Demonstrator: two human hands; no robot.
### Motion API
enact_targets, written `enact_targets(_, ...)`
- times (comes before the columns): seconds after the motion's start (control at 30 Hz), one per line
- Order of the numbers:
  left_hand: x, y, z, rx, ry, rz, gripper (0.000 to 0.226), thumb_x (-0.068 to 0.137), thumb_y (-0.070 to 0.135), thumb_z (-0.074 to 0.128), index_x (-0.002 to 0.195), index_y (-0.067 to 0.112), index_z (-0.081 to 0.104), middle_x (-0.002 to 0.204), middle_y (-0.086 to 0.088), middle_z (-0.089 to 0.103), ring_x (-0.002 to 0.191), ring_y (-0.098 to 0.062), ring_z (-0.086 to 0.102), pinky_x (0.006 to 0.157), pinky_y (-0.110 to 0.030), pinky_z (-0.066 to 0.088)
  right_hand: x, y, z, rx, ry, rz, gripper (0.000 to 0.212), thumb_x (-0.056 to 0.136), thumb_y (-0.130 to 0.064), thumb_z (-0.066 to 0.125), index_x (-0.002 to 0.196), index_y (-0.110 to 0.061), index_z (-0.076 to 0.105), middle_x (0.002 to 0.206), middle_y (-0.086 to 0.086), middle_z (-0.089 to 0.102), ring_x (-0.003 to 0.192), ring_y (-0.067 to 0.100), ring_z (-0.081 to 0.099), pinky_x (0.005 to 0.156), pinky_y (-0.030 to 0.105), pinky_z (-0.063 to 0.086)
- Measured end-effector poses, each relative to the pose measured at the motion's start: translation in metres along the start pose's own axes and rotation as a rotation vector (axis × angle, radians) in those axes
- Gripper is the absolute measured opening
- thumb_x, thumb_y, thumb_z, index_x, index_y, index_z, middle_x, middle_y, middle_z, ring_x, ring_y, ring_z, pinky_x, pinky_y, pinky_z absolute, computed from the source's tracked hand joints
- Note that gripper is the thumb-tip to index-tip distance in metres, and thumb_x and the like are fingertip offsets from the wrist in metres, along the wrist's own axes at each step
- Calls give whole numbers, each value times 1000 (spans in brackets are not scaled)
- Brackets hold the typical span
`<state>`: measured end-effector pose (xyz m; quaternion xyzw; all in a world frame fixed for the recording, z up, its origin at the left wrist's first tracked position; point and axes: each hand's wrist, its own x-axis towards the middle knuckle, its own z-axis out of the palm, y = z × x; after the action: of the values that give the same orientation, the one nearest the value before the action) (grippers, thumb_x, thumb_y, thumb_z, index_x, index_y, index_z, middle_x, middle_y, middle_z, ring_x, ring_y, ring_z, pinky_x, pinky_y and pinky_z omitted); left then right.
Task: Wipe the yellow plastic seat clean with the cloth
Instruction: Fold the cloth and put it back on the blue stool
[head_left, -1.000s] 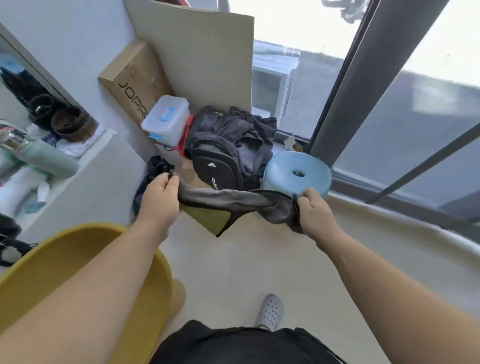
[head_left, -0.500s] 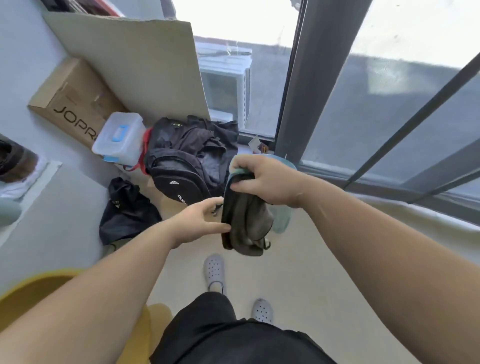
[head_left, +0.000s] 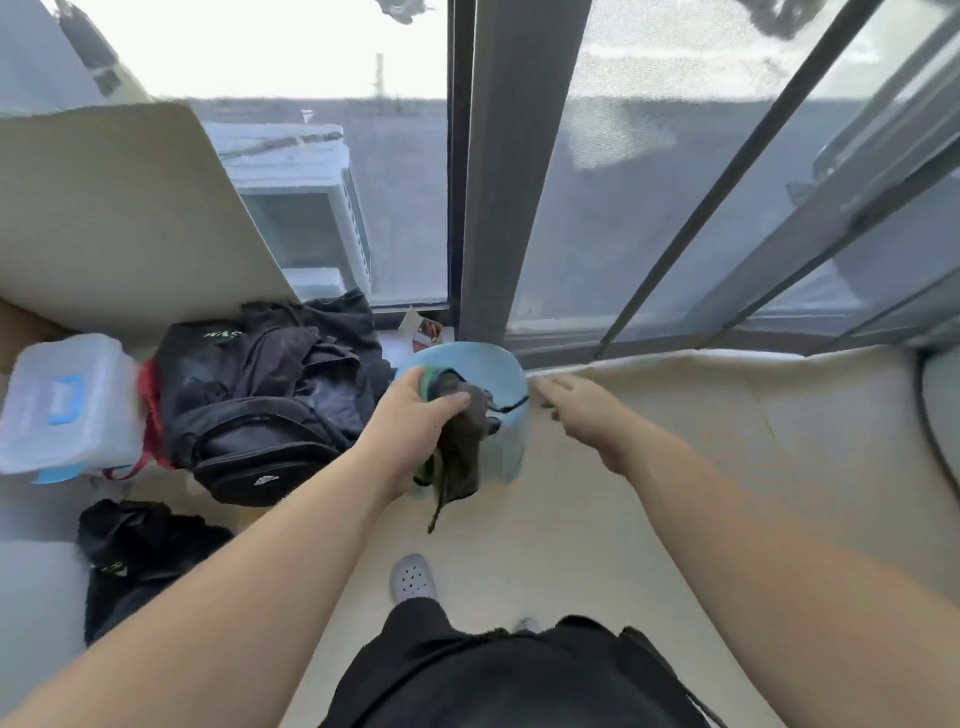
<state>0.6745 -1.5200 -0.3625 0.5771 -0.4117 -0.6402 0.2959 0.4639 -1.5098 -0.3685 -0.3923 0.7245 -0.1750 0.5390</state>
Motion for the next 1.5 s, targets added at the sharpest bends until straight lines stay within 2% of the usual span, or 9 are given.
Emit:
enact_targets(0.17,13,15,-4,-231,-58,-167,33,90,-5,42,115,9,59,101,-18,68,87,-27,68,78,-34,55,7,59,30,41,-72,169,40,105,-47,44,117,-15,66,116,1,65,103,12,58,98,33,43)
enact_targets(0.47,18,58,14,-792,-214,-288,47,84,17,42,120,-4,64,127,-22,63,111,-35,64,103,-48,46,43,54,11,483,-284,92,73,77,-76,64,129,-26,66,124,-9,71,119,8,63,106,30,42)
enact_targets(0.63,18,77,50,-794,-160,-251,44,84,21,40,97,-3,75,104,-20,72,89,-33,72,74,-44,60,71,31,-27,530,-420,-34,84,57,-83,74,130,-42,60,136,-9,64,136,9,49,122,41,22)
enact_targets(0.77,25,98,78,-775,-6,-215,44,85,21,43,115,-1,66,114,-19,66,94,-32,67,79,-40,58,91,10,-56,728,-360,-126,30,100,-43,55,124,-29,65,127,-6,69,132,16,53,111,39,37)
enact_targets(0.9,35,107,91,-815,63,-177,59,85,19,45,139,-3,49,136,-20,57,121,-34,57,103,-44,46,102,-1,-84,929,-437,-154,38,108,-37,40,135,-18,59,133,-1,67,124,13,60,91,33,49)
enact_targets(1.0,34,112,112,-808,44,-190,47,92,20,37,123,-7,60,113,-22,68,97,-34,69,81,-46,58,107,-4,-93,953,-514,-135,23,107,-32,44,121,-21,56,120,6,69,106,23,59,74,32,41)
enact_targets(1.27,50,102,126,-668,164,-158,46,93,17,43,133,-3,55,132,-23,60,124,-37,57,107,-48,41,106,-1,-104,1149,-610,-47,36,97,5,52,128,-14,56,90,10,69,75,21,64,73,34,56)
enact_targets(1.4,62,78,108,-7,460,-96,24,97,10,49,97,12,73,99,-21,70,84,-33,62,74,-42,49,116,18,-142,730,-333,-176,28,92,3,63,106,-21,65,94,10,66,70,18,60,59,30,49)
enact_targets(1.5,68,58,95,270,598,-96,19,92,9,61,109,16,66,91,-14,67,64,-21,58,44,-23,46,124,28,-169,493,-229,-195,27,90,-1,60,91,-25,74,86,3,63,69,20,54,59,35,46)
